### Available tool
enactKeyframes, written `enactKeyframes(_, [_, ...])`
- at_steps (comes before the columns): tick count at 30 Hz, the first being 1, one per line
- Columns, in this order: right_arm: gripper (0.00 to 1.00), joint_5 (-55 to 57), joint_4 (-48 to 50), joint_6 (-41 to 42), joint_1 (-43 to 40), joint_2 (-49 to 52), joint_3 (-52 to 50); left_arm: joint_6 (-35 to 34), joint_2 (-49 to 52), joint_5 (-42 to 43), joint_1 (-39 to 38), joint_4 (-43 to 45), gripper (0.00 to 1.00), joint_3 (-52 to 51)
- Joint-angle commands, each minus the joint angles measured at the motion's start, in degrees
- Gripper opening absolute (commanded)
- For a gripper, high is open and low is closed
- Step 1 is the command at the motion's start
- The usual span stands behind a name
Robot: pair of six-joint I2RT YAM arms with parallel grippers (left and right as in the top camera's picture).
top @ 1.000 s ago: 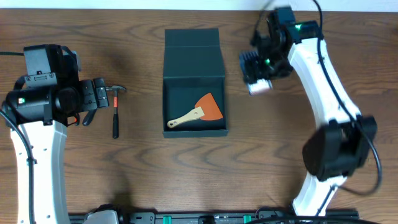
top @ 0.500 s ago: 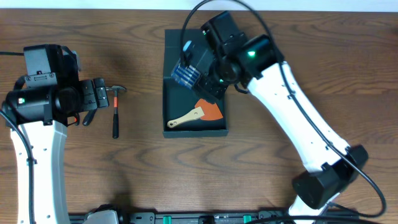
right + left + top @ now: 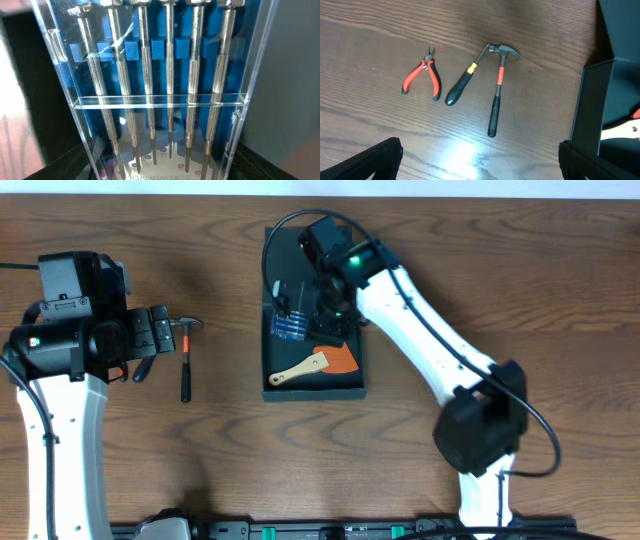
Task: Pack container
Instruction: 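Lower the screwdriver case into the box and open the right gripper, then withdraw the right arm to the upper right corner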
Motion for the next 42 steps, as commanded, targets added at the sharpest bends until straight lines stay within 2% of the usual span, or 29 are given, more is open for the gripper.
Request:
enactKeyframes(1, [0.01,-1.11,0.0,-2.23,0.5,4.02,-0.28,0.96,0.31,-0.68,0.35,-0.2,0.98,0.87])
enactKeyframes(10, [0.01,-1.33,2.58,-2.21,0.52,9.79,-0.28,0.96,0.31,-0.68,0.35,-0.2,0.98,0.87])
enactKeyframes(14, [0.17,-1.51,2.8,-2.16,0.76,10.32,-0.28,0.96,0.31,-0.68,0.35,-0.2,0.98,0.87])
enactKeyframes(15, [0.36,-1.51,2.8,-2.14,0.83,10.32,-0.28,0.96,0.31,-0.68,0.35,-0.2,0.98,0.9])
enactKeyframes(16, [0.96,-1.44,2.8,-1.77,0.9,10.29,-0.26,0.96,0.31,-0.68,0.35,-0.2,0.98,0.87])
enactKeyframes(17, [0.99,-1.07,2.75,-0.15,1.07,10.16,-0.15,0.96,0.31,-0.68,0.35,-0.2,0.98,0.87])
enactKeyframes(23, [0.99,-1.05,0.39,9.49,1.86,7.78,1.46,0.96,0.31,-0.68,0.35,-0.2,0.98,0.87])
enactKeyframes(29, [0.99,-1.05,-4.35,20.0,2.29,1.33,5.46,0.96,0.31,-0.68,0.35,-0.2,0.98,0.87])
enactKeyframes(33, [0.99,-0.98,-6.49,22.99,0.74,-5.01,8.85,-1.92,0.31,3.37,0.33,1.46,0.98,0.87])
enactKeyframes(37, [0.99,-1.01,-6.23,23.93,-3.93,-12.22,9.2,-6.75,0.31,11.96,0.33,3.37,0.98,0.87])
enactKeyframes(42, [0.99,-1.09,-6.54,32.3,-15.67,-17.79,9.18,-8.48,0.2,19.08,0.35,2.47,0.98,0.87])
